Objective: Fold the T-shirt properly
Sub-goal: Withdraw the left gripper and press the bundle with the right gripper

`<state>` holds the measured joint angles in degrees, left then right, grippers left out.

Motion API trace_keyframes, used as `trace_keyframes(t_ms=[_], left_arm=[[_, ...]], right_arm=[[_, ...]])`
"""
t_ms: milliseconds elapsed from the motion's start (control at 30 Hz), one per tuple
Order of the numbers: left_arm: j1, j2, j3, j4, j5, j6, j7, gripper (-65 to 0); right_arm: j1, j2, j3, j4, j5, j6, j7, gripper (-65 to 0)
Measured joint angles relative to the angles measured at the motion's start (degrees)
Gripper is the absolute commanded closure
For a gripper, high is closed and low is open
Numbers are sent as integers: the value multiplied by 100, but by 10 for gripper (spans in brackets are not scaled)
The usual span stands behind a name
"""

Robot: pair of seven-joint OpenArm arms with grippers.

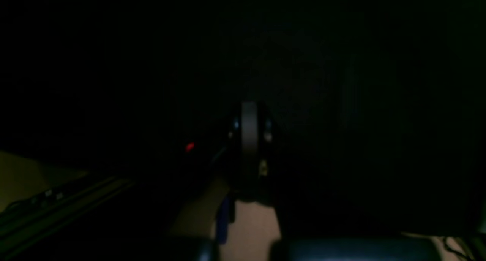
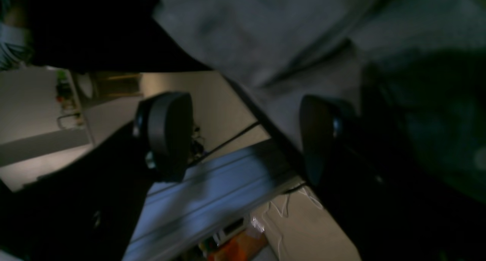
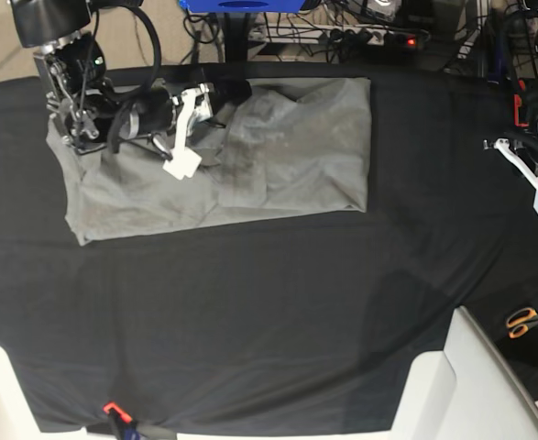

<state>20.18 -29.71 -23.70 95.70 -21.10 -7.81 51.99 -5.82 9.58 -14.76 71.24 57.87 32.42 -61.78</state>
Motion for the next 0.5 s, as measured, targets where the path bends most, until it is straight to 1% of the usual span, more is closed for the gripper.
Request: trace_keyframes(t_ms=[100, 167, 333, 500], left_arm=[[-35, 2, -2, -142, 13, 7, 35, 0], [-94, 4, -2, -229, 9, 7, 26, 0], [-98, 20, -11, -284, 13, 7, 15, 0], [-94, 20, -11, -282, 11, 7, 35, 0]], right_arm=[[46, -52, -219, -129, -7, -2, 68, -419], [46, -114, -236, -136, 11, 0, 87, -420], [184, -39, -243, -153, -22, -2, 87, -422], [367, -81, -247, -153, -4, 0, 70, -420]])
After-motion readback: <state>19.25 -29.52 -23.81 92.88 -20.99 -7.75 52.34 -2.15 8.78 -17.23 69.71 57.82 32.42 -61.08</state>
